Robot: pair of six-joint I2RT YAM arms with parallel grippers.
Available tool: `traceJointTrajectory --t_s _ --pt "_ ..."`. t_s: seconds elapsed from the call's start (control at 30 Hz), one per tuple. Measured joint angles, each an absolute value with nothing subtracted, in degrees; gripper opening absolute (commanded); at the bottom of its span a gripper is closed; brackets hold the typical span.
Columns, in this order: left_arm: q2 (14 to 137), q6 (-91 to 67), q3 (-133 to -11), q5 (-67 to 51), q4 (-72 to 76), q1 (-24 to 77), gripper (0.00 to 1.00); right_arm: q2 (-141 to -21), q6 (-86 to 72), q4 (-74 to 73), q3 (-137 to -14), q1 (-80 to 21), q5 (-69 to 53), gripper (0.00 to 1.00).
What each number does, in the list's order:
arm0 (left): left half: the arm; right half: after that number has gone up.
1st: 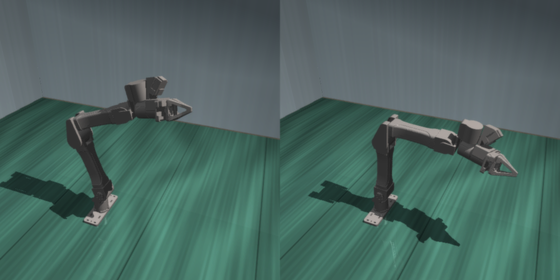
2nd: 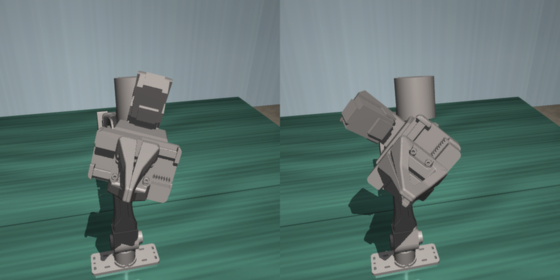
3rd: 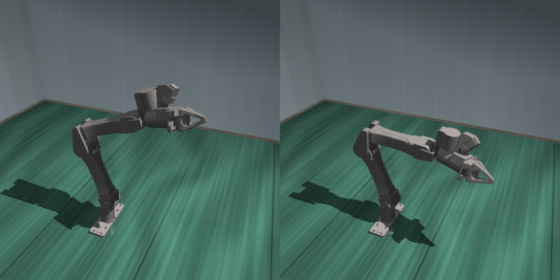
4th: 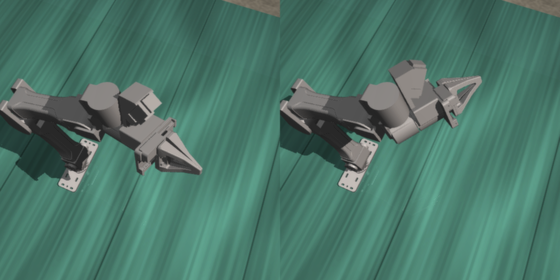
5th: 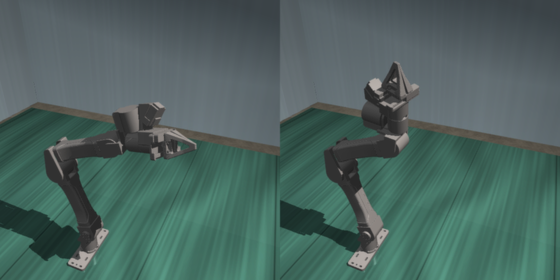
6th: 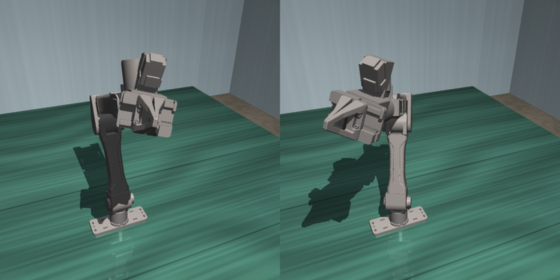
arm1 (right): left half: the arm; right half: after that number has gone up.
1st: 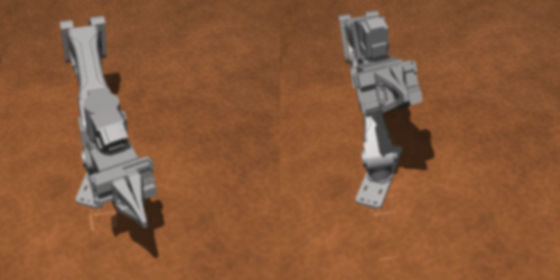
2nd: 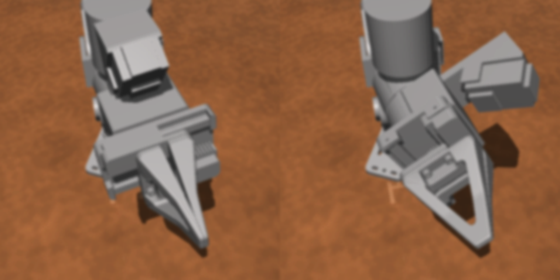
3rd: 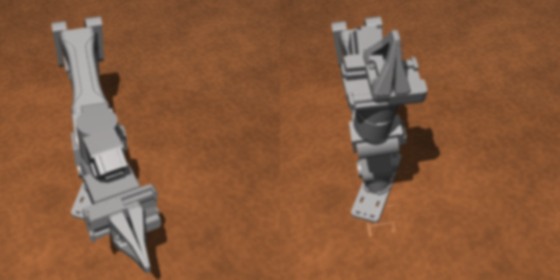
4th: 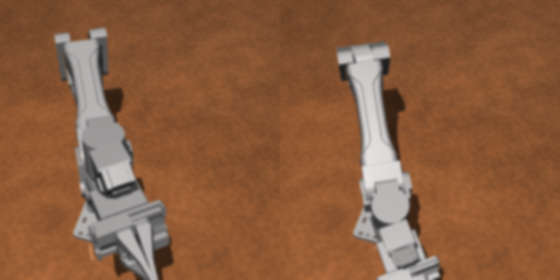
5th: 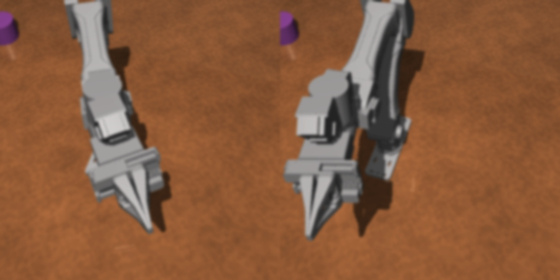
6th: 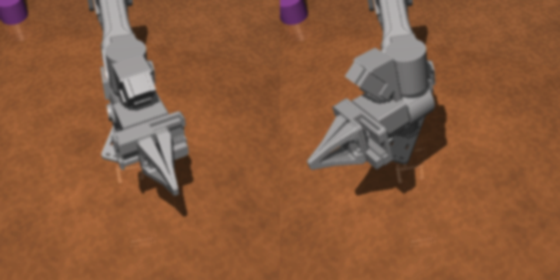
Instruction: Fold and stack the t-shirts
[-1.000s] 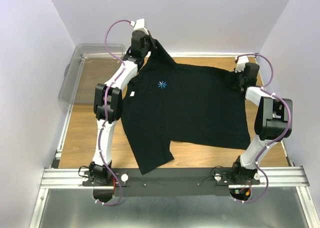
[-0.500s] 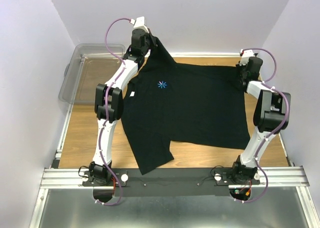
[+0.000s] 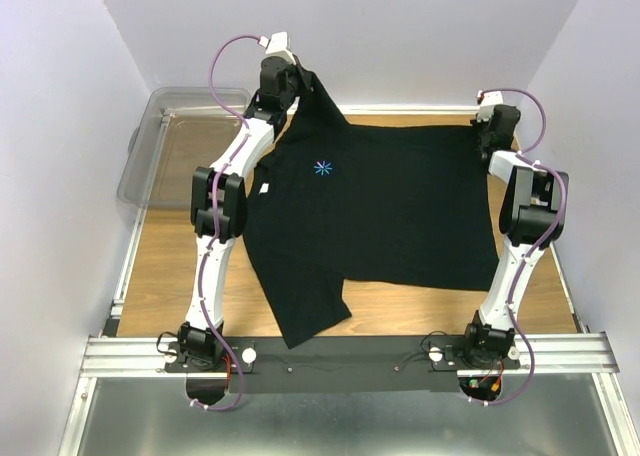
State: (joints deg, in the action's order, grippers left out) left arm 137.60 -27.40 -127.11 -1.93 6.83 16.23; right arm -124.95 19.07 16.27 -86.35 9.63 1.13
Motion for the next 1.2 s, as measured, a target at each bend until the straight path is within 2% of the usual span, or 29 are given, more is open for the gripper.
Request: traceJointTrajectory --t_s 0.27,0.47,1.2 --pt "137.4 -26.8 -125.1 -5.0 11.3 15.2 0.00 -125.1 18.9 16.5 -86.7 10.6 1.1 0.01" --pt "135.8 -25.5 -116.4 -6.6 14.7 15.0 0.00 -125.1 18.4 17.3 -85.7 11.0 -0.3 0.01" --pt "115.7 -21.2 -92.7 -12.3 23.1 14.8 0.00 -121.4 17.8 18.9 -79.6 11.4 -5.2 0.01"
